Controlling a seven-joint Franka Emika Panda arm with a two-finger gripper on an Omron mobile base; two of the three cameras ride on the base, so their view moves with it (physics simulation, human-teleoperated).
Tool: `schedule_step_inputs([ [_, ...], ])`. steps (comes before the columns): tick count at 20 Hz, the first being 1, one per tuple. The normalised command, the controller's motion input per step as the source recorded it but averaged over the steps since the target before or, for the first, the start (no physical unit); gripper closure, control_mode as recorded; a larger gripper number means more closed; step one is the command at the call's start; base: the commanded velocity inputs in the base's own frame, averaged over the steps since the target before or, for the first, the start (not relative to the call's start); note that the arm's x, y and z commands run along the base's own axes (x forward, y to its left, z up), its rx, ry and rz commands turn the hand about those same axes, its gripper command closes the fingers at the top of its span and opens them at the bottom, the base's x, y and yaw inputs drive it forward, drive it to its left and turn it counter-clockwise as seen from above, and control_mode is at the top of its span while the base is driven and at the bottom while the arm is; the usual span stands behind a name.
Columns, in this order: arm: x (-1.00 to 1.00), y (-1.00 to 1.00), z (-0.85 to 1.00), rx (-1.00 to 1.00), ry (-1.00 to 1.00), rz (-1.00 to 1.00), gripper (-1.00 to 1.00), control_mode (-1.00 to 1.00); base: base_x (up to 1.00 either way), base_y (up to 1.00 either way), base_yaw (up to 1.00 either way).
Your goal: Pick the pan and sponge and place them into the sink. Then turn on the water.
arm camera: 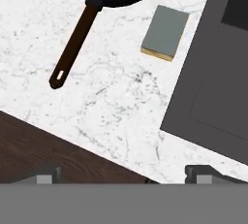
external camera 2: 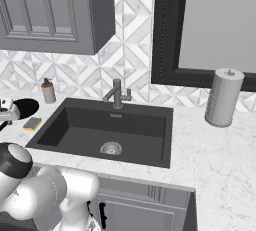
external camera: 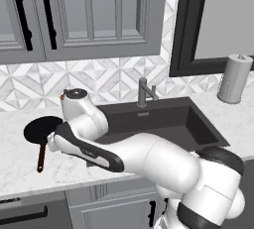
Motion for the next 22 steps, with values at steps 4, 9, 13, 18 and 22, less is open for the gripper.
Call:
schedule_step_inputs([
  [4, 0.13, 0.44, -0.30, 0.10, 0.01, -0.08, -1.00, -1.00, 0.00, 0.00, 0.00],
  [9, 0.13, 0.38, -0.21, 0.03, 0.00, -0.11, -1.00, -1.00, 0.00, 0.00, 0.00],
  [13, 0.16, 0.31, -0.09, 0.00, 0.00, -0.13, -1.00, -1.00, 0.00, 0.00, 0.00],
  [18, 0.09, 0.36, -0.07, 0.00, 0.00, -0.14, -1.00, -1.00, 0.00, 0.00, 0.00],
  [22, 0.09, 0.27, -0.03, 0.00, 0.00, -0.10, -1.00, -1.00, 0.00, 0.00, 0.00],
])
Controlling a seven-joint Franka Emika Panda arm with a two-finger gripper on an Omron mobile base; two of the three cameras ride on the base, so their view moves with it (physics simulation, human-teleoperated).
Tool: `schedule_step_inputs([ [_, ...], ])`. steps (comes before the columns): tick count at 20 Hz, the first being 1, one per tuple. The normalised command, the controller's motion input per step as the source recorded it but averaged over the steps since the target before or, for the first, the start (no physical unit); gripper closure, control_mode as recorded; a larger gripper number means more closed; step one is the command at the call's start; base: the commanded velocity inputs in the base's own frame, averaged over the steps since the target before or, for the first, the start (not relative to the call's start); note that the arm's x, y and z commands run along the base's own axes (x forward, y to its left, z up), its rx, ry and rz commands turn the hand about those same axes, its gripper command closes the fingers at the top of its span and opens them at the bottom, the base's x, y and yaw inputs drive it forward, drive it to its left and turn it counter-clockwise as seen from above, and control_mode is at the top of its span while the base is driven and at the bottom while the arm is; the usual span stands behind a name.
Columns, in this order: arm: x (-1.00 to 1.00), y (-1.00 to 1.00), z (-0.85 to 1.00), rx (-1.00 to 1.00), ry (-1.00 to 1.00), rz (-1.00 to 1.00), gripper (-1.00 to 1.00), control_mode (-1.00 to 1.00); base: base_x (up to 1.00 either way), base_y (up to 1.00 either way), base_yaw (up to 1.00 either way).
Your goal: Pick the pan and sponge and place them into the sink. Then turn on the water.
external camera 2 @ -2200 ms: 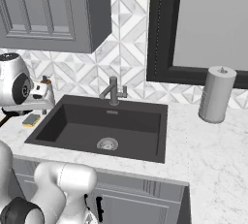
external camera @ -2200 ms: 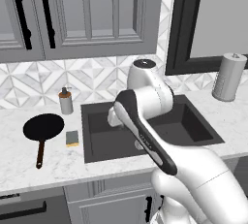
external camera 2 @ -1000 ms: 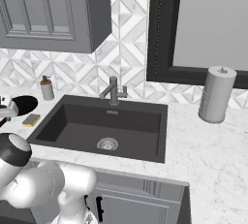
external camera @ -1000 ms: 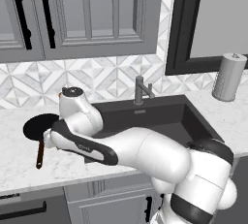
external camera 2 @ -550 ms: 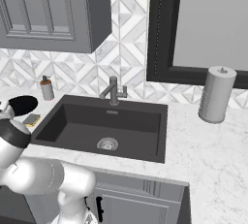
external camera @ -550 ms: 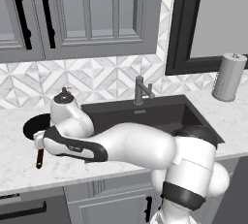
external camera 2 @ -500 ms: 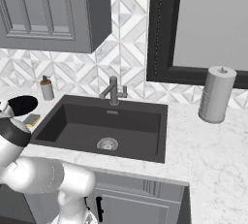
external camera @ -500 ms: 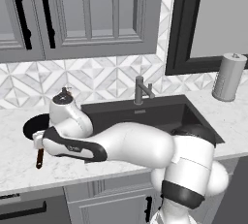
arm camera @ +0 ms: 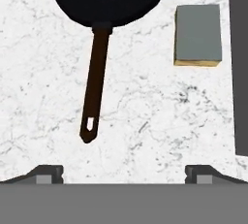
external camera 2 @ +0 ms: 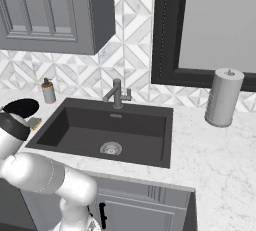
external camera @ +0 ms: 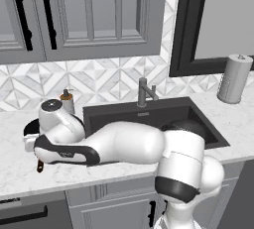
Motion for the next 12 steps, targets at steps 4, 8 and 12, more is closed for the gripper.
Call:
schedule_step_inputs([
  [4, 0.08, 0.22, -0.09, 0.00, 0.03, -0.10, -1.00, -1.00, 0.00, 0.00, 0.00],
  [8, 0.02, 0.12, -0.13, 0.00, 0.03, -0.07, -1.00, -1.00, 0.00, 0.00, 0.00],
  [12, 0.07, 0.02, -0.27, 0.00, 0.03, 0.00, -1.00, -1.00, 0.00, 0.00, 0.00],
])
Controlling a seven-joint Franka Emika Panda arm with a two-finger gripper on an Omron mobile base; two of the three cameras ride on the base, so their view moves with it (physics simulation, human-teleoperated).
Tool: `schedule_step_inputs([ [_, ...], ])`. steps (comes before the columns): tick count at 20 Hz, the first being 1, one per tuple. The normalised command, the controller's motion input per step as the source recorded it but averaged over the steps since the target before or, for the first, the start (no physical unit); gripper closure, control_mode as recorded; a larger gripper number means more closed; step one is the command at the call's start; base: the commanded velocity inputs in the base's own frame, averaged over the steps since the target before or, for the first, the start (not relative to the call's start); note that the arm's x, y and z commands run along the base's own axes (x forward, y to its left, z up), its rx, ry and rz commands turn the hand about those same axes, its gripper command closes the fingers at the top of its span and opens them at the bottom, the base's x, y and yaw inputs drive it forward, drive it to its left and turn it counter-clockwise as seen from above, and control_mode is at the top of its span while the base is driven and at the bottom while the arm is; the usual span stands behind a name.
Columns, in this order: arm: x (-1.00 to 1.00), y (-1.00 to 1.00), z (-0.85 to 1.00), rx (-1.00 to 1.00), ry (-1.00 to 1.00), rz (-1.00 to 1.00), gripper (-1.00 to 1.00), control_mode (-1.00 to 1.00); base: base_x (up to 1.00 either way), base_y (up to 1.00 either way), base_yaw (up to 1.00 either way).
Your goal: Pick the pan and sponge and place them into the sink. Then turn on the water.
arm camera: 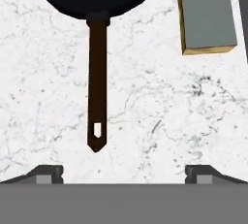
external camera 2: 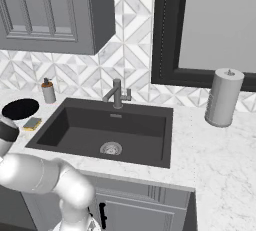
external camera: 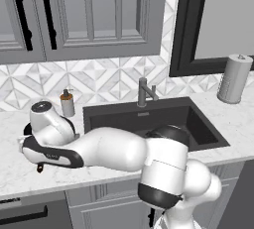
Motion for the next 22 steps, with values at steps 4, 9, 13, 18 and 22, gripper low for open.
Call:
schedule_step_inputs([
  [4, 0.19, 0.06, -0.27, 0.01, 0.03, 0.00, -1.00, -1.00, 0.00, 0.00, 0.00],
  [9, 0.16, 0.08, -0.22, 0.07, 0.00, 0.00, -1.00, -1.00, 0.00, 0.00, 0.00],
  [13, 0.21, 0.18, -0.28, 0.00, 0.00, 0.00, -1.00, -1.00, 0.00, 0.00, 0.00],
  [18, 0.18, 0.21, -0.27, 0.00, 0.01, 0.00, -1.00, -1.00, 0.00, 0.00, 0.00],
  [22, 0.19, 0.31, -0.21, 0.00, 0.06, 0.00, -1.00, -1.00, 0.00, 0.00, 0.00],
])
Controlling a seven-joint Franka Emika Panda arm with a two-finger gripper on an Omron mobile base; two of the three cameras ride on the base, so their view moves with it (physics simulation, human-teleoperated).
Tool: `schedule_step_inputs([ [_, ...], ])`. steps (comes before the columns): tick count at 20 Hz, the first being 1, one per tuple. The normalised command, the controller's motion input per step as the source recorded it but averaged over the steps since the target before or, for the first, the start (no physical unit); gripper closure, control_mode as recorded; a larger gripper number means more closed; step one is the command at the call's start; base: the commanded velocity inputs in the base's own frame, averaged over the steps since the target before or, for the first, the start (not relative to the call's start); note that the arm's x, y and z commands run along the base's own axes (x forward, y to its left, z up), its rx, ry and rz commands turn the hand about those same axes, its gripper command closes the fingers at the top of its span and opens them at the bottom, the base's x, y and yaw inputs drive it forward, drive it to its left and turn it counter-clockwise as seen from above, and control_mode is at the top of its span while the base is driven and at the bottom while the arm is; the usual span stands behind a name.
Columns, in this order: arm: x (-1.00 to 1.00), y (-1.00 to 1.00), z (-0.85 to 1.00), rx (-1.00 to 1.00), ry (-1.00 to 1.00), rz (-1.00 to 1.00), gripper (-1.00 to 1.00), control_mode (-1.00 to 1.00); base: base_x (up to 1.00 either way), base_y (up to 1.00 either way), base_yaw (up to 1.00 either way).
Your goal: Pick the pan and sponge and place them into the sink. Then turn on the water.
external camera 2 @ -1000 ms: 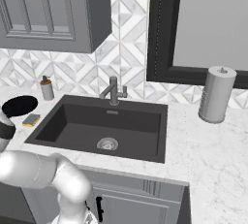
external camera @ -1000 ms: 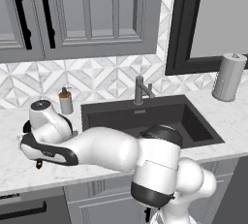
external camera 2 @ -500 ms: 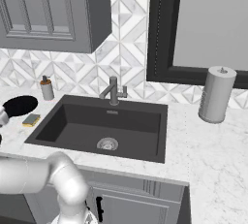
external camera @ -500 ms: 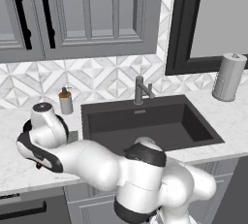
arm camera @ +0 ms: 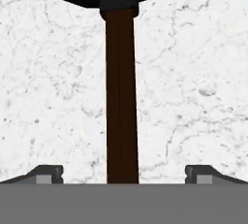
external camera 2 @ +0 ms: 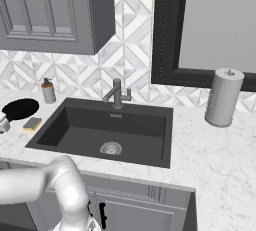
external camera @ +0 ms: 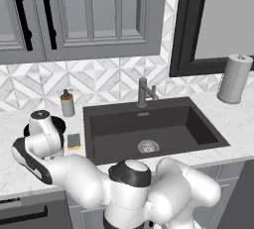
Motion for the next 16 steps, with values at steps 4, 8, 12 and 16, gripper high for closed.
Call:
schedule_step_inputs([
  [4, 0.20, 0.24, -0.20, 0.00, 0.06, 0.00, -1.00, -1.00, 0.00, 0.00, 0.00],
  [8, 0.10, 0.15, -0.24, 0.00, 0.05, 0.00, -1.00, -1.00, 0.00, 0.00, 0.00],
  [12, 0.02, 0.17, -0.36, 0.00, 0.01, 0.00, -1.00, -1.00, 0.00, 0.00, 0.00],
  [16, 0.00, 0.24, -0.52, 0.00, 0.00, 0.00, -1.00, -1.00, 0.00, 0.00, 0.00],
])
